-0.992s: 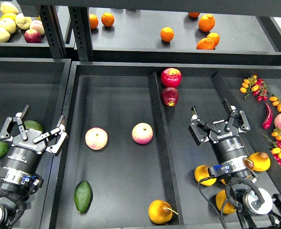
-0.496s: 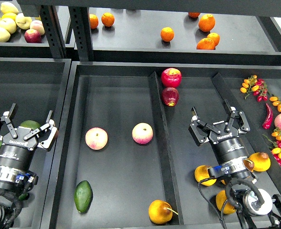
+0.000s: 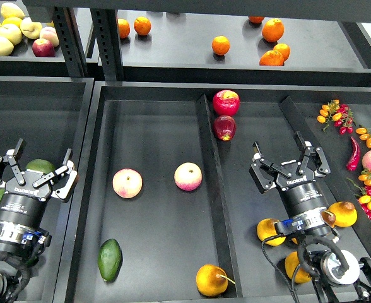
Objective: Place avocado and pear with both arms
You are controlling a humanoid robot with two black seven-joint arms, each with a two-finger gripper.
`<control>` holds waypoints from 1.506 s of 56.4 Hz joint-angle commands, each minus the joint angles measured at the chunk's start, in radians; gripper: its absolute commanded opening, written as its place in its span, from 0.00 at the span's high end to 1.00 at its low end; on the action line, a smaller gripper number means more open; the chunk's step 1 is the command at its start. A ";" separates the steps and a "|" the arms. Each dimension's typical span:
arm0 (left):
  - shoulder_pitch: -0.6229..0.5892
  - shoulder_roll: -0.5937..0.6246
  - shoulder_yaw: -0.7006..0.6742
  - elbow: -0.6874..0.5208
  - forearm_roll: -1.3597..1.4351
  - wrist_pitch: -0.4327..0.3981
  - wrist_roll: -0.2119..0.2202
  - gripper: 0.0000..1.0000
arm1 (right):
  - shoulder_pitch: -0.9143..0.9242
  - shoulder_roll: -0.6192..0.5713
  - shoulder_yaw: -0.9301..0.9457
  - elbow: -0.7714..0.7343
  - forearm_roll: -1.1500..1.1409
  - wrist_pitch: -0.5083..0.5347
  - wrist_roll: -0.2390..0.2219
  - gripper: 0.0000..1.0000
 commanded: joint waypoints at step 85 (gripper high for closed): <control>-0.661 0.532 0.634 0.020 0.005 0.000 0.438 0.00 | -0.002 0.000 -0.003 -0.006 -0.006 0.005 0.000 0.00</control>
